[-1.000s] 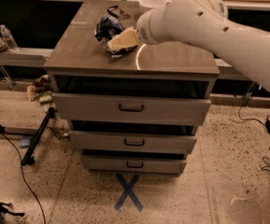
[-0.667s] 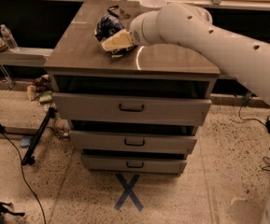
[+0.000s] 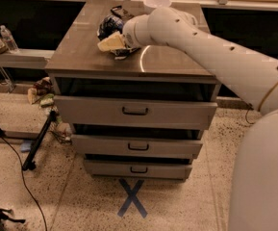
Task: Place blue chip bag into white bowl
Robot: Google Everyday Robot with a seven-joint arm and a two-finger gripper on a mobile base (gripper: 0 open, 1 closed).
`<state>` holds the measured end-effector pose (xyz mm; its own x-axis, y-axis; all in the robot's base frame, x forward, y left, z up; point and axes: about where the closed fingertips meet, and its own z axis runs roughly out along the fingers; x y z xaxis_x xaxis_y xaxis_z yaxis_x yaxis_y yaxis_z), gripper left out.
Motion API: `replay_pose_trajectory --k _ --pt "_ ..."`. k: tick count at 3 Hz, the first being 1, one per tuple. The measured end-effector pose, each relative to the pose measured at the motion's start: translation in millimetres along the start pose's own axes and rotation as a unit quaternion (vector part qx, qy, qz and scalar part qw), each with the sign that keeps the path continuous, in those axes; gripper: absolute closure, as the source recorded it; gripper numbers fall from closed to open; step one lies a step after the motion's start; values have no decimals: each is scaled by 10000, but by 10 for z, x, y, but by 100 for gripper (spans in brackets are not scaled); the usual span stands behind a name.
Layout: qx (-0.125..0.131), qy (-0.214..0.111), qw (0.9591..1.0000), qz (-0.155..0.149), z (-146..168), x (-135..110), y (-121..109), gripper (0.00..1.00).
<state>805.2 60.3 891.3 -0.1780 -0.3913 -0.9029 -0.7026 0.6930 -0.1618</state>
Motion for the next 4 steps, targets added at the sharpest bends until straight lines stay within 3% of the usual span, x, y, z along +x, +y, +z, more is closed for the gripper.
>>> replay_pose_trajectory --k 1,2,3,4 --pt "-100 -1 9999 -54 217 6 19 40" --pt "-123 -19 9999 -75 467 6 -168 72" --pt "213 -202 9995 -83 520 -143 -564 94" --pt "1133 -442 9923 -237 349 -426 -1301 100"
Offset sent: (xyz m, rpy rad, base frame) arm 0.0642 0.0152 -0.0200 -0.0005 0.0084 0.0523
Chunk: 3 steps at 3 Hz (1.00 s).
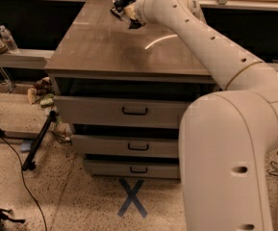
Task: Place blue chip bag into white bowl
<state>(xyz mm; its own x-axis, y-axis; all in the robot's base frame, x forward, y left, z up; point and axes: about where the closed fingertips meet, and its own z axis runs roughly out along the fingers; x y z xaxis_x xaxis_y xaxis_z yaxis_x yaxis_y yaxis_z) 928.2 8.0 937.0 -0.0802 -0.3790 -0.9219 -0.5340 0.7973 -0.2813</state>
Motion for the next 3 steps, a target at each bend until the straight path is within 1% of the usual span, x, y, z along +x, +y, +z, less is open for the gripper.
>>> replay_pose_trajectory --k 1,2,3 --pt "585 120 9981 -136 -78 29 -517 100" --pt "663 159 9976 -158 -111 48 -595 100" --pt "796 128 9967 -124 -99 44 -704 100"
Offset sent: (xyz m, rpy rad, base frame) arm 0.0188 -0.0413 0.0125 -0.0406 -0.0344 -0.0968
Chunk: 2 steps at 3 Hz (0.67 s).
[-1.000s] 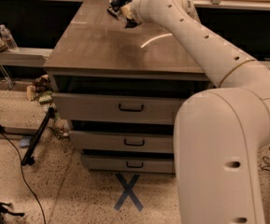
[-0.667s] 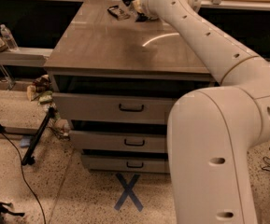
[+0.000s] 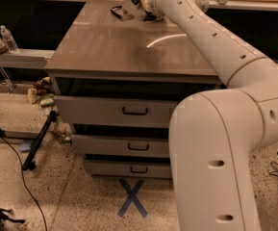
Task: Place blue chip bag into white bowl
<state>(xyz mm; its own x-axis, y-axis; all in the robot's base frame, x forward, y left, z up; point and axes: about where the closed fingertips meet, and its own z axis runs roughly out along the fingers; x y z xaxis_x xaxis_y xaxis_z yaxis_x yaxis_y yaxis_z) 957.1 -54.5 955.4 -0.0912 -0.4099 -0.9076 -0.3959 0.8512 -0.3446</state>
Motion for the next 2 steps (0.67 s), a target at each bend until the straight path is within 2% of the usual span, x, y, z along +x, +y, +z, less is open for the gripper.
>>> replay_pose_trajectory --k 1,2 --pt "464 -220 9986 155 89 -78 -351 100" --pt "855 -472 9949 264 191 -191 -638 100"
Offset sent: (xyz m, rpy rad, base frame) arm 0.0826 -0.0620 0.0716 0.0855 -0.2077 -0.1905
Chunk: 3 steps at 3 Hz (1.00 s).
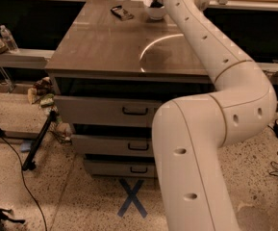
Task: Place blue chip bag into white bowl
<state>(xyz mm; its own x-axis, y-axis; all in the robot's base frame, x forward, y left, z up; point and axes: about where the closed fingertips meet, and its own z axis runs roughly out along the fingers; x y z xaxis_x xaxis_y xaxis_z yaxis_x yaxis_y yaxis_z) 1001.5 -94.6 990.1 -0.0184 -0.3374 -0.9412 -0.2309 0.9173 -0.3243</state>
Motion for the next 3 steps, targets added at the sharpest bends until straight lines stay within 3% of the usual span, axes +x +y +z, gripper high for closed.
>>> replay_pose_trajectory --k 3 --pt "440 -133 9982 374 220 113 -139 100"
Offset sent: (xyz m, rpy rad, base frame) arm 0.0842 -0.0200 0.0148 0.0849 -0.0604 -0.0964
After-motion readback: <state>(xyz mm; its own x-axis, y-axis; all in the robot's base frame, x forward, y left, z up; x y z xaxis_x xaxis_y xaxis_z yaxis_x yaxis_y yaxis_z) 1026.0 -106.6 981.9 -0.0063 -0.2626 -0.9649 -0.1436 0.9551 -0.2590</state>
